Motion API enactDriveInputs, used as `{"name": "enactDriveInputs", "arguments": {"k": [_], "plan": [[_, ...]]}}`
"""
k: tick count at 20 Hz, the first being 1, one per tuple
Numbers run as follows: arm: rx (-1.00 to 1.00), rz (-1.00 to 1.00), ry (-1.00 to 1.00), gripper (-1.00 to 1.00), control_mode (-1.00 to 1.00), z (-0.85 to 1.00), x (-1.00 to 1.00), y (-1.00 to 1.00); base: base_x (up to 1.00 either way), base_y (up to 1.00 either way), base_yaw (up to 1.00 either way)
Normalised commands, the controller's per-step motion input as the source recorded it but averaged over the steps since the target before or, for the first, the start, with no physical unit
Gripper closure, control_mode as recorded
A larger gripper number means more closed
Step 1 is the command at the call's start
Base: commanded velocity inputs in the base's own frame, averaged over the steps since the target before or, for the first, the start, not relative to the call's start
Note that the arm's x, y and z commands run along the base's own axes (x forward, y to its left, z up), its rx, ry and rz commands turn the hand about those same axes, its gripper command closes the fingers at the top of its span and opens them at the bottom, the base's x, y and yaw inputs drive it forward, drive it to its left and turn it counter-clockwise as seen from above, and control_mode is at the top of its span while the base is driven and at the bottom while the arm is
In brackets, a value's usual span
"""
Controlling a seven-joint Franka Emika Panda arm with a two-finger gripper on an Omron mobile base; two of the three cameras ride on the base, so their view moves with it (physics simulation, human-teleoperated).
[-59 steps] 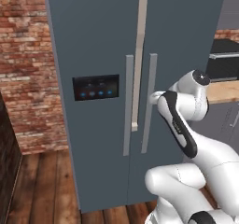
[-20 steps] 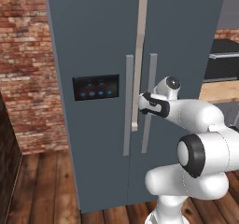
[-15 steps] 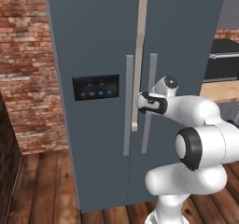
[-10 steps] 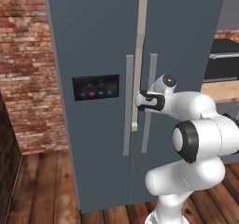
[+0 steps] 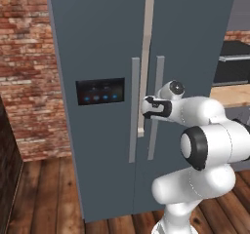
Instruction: Retrieve the sausage and cheese from the fridge and place them on the cutting board on the counter.
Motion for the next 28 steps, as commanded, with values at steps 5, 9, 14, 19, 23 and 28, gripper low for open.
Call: {"name": "enactDriveInputs", "arguments": {"k": [5, 9, 14, 19, 23, 28], "plan": [[-0.01, 0.00, 0.00, -1.00, -1.00, 0.00, 0.30, -0.18, 0.00, 0.00, 0.00], [0.00, 0.00, 0.00, 1.00, -1.00, 0.00, 0.41, -0.11, 0.00, 0.00, 0.00], [0.00, 0.00, 0.00, 1.00, -1.00, 0.02, 0.29, -0.37, 0.00, 0.00, 0.00], [0.00, 0.00, 0.00, 1.00, -1.00, 0.12, 0.10, -0.11, 0.00, 0.00, 0.00], [0.01, 0.00, 0.05, 1.00, -1.00, 0.29, 0.00, -0.02, 0.00, 0.00, 0.00], [0.00, 0.00, 0.06, 1.00, -1.00, 0.28, -0.05, -0.18, 0.00, 0.00, 0.00]]}}
